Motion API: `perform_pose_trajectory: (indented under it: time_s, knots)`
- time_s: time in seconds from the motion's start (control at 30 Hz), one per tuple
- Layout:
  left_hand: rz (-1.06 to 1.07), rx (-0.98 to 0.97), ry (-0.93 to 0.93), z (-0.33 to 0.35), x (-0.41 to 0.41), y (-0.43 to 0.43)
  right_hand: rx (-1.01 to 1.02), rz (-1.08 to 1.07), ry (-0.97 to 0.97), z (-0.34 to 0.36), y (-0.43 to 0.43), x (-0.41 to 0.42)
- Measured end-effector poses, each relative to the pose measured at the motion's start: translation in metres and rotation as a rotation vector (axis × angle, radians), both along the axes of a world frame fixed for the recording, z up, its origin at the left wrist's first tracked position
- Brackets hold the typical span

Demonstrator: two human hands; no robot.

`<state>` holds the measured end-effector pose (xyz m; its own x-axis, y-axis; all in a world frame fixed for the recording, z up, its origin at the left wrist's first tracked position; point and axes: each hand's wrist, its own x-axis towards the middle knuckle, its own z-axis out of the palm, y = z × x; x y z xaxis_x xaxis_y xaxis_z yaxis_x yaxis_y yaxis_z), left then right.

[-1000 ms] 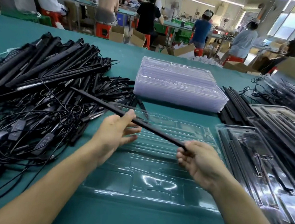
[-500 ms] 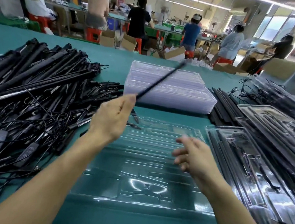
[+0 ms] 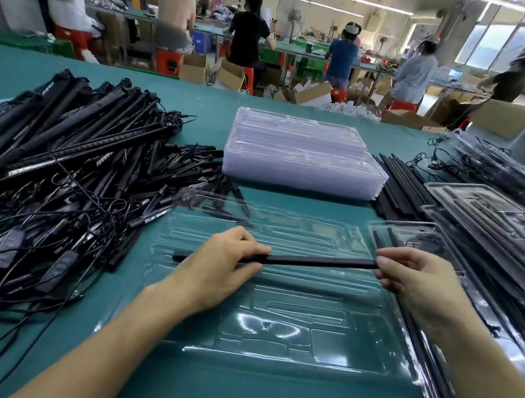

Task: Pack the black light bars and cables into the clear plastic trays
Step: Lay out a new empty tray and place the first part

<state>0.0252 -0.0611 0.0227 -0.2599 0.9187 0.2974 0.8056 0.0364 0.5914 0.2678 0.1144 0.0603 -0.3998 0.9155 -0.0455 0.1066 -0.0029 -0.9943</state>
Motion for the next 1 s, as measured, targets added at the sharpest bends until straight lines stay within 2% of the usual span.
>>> perform_pose_trajectory:
  time_s: [0.17,0.3,0.5,0.7,0.9,1.0]
  knots:
    - [0.016,-0.04,0.056,-0.002,-0.004,-0.009,-0.049,0.063,-0.079,-0.008,-0.001,0.007]
    - [0.054,-0.008,0.106,-0.004,-0.002,-0.012,0.101,0.129,-0.226,-0.014,-0.005,0.004]
    - [0.101,0.045,0.081,-0.006,-0.004,-0.013,0.227,0.152,-0.294,-0.017,-0.003,0.007]
    - [0.164,-0.009,0.142,-0.009,-0.004,-0.014,0.643,0.163,-0.677,-0.019,-0.013,0.003]
    - [0.248,-0.006,0.065,-0.009,-0.005,-0.019,0.743,0.094,-0.964,-0.016,-0.02,0.003]
    - [0.319,0.054,-0.046,-0.009,-0.01,-0.021,0.825,0.035,-1.003,-0.016,-0.029,0.002]
